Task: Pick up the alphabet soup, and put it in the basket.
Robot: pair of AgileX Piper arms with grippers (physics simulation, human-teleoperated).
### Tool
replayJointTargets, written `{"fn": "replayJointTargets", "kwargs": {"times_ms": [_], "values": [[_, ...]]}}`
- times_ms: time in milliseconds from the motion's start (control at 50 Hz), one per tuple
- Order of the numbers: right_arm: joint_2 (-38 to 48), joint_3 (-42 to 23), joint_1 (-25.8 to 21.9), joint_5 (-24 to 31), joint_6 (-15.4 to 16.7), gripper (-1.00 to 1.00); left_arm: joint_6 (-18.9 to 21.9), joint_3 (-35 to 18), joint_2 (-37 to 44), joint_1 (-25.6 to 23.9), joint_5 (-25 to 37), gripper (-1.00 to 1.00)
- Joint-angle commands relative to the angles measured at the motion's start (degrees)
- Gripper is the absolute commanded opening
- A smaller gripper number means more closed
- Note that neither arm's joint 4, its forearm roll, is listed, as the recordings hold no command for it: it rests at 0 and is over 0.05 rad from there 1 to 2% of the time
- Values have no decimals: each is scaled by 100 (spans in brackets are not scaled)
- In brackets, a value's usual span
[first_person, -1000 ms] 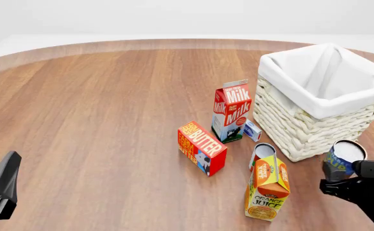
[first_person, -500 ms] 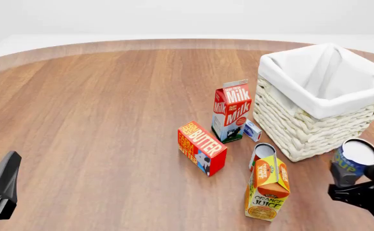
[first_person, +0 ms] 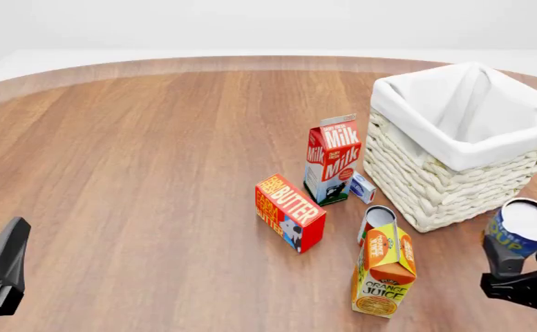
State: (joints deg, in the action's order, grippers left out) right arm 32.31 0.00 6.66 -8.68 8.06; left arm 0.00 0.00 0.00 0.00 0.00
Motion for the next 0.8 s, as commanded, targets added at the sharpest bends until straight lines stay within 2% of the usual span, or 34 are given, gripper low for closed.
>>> {"fn": "replayJointTargets", "kwargs": {"times_ms": [20,120,220,440,800], "values": [[-283,-25,-32,124,-64,-100,0,0,0,0,0,100],[-389,-135,-32,281,-59,-100,0,0,0,0,0,100],[-838,-398,14,775,-48,-100,0,0,0,0,0,100],[-1102,-856,-24,1276,21,-100,0,0,0,0,0,100],[-885,-1480,-110,1438,145,-100,0,0,0,0,0,100]]}}
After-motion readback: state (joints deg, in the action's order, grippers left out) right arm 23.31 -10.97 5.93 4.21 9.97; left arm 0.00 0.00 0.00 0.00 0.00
